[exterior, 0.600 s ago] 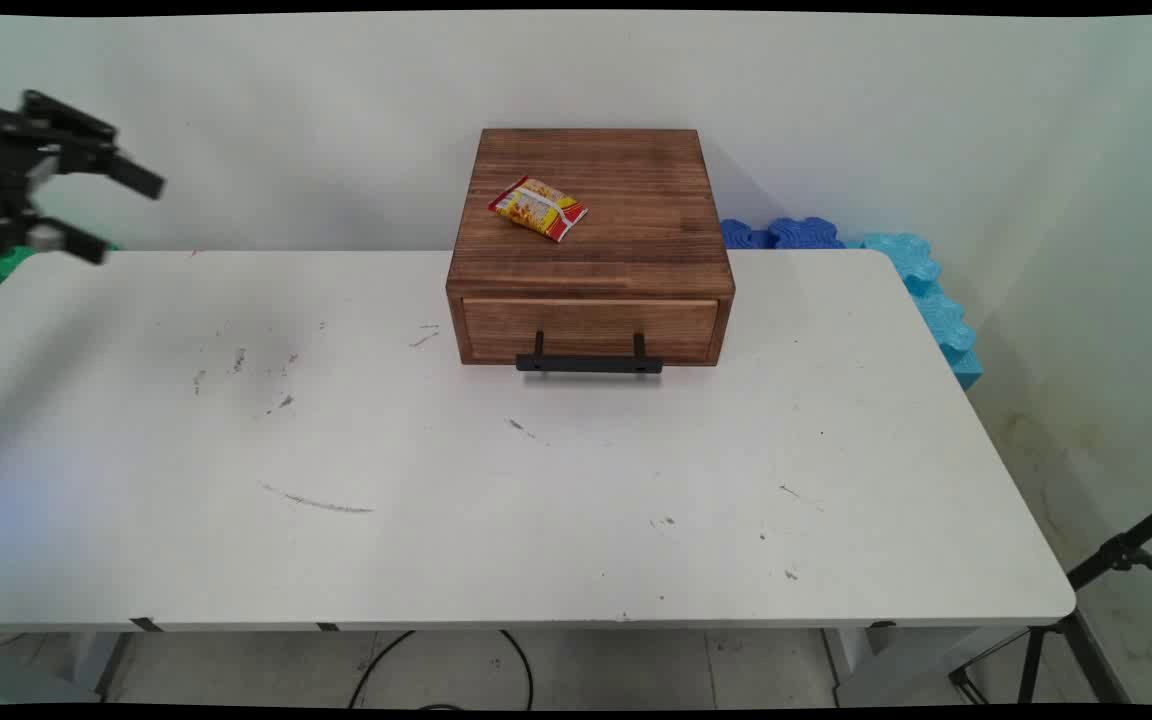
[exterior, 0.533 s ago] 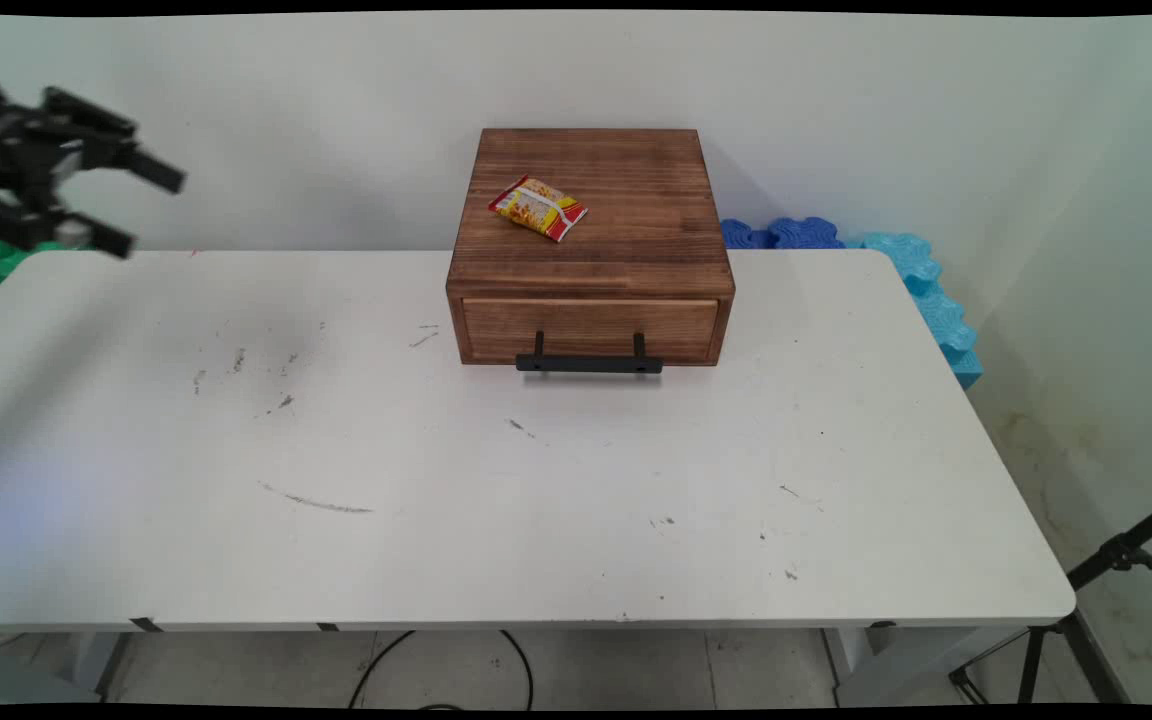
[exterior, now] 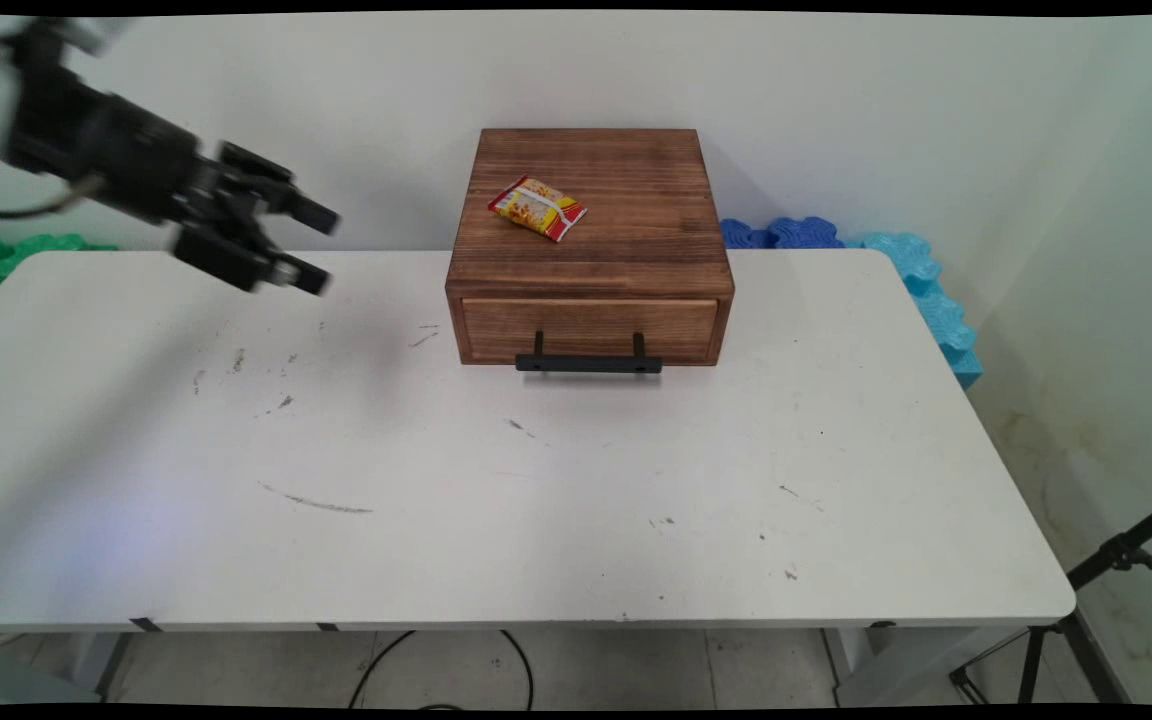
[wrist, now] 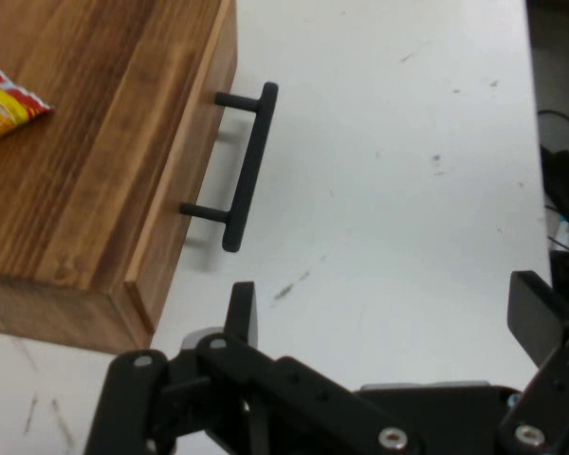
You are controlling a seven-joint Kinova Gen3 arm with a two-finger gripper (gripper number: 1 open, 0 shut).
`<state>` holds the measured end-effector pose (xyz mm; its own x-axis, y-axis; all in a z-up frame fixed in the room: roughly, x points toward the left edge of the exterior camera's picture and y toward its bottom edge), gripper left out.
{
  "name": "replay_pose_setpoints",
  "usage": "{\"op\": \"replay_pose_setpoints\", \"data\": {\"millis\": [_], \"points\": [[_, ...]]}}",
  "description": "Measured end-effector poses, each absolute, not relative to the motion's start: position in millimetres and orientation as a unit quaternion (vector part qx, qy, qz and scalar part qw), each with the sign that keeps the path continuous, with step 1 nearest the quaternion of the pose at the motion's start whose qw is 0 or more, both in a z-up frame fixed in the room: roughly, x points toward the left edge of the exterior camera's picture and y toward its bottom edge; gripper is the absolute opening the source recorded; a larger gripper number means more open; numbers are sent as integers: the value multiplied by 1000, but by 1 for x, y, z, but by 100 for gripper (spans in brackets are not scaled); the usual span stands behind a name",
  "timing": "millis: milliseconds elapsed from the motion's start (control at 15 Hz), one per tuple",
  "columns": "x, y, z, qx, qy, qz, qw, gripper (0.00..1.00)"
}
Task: Open the drawer
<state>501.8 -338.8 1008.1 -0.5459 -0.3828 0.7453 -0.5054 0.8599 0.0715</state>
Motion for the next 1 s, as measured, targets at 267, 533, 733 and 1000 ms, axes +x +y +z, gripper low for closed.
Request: {"op": "replay_pose_setpoints", "data": {"millis": [267,533,733,1000], "points": [[456,-353,988,269,-879,75,387,100],[403,-369,968,261,-887,73,373,100],[371,-383,953,250,-896,76,359,100],[336,-405,933,231,-909,83,337,100]]}}
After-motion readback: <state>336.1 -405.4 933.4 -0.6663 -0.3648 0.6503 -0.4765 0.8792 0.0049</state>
